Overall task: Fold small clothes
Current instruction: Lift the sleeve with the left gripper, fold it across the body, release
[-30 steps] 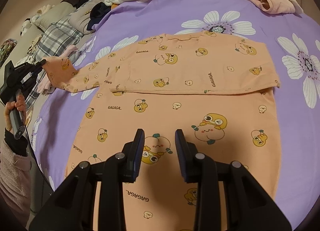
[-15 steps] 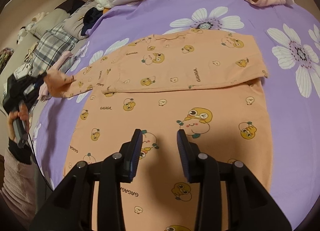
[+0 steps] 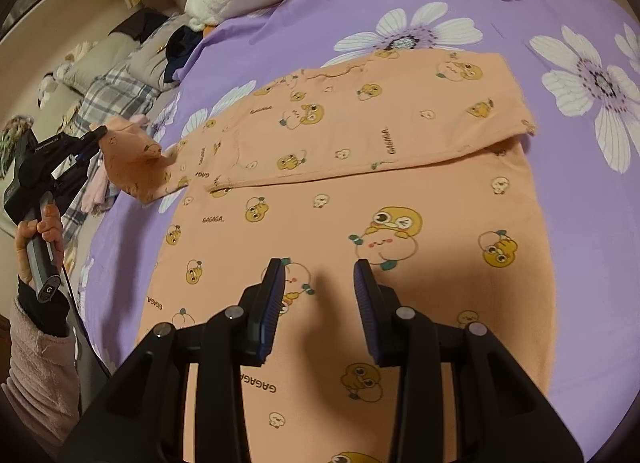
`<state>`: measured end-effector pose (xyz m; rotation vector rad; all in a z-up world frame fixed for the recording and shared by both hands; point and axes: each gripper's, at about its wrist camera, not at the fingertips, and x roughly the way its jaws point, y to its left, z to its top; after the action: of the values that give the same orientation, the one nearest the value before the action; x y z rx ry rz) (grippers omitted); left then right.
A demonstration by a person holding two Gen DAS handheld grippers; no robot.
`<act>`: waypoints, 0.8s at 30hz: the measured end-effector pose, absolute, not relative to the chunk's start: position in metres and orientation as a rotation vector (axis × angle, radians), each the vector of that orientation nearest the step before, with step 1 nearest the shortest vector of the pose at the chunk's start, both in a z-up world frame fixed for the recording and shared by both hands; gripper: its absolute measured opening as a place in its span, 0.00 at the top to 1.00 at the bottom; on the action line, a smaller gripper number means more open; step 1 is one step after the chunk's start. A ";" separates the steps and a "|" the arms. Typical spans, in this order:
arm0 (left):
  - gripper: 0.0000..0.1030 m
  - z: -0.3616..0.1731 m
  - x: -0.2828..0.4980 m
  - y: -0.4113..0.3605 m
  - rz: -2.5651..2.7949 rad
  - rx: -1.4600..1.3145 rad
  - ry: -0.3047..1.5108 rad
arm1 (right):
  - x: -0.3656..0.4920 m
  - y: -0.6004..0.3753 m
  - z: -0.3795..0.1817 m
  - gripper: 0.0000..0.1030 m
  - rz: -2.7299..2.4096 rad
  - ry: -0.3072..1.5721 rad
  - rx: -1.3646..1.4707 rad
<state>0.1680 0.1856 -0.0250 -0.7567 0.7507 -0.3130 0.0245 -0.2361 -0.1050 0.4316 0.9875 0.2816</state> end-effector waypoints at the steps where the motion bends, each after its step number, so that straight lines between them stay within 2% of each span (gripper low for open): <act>1: 0.98 -0.021 0.170 0.175 -0.318 -0.746 0.750 | 0.024 -0.239 -0.106 0.64 0.282 0.988 0.446; 11: 0.98 0.000 0.184 0.048 -0.440 -0.579 0.782 | 0.016 -0.273 -0.110 0.64 0.274 0.953 0.512; 19: 0.97 -0.061 0.180 -0.050 -0.484 -0.366 0.975 | -0.003 -0.316 -0.124 0.64 0.194 0.942 0.593; 21: 0.82 -0.078 0.176 -0.069 -0.494 -0.312 1.053 | -0.008 -0.321 -0.126 0.64 0.186 0.941 0.603; 22: 0.58 -0.083 0.175 -0.075 -0.494 -0.285 1.083 | -0.010 -0.325 -0.127 0.64 0.180 0.940 0.608; 23: 0.39 -0.086 0.171 -0.079 -0.501 -0.268 1.096 | -0.012 -0.327 -0.127 0.63 0.178 0.940 0.611; 24: 0.34 -0.086 0.164 -0.081 -0.510 -0.260 1.092 | -0.012 -0.329 -0.127 0.63 0.175 0.940 0.614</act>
<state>0.1644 -0.0808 -0.0861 -0.2596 1.0919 -0.5104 -0.0125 -0.3294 -0.1269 0.6139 0.9400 0.1749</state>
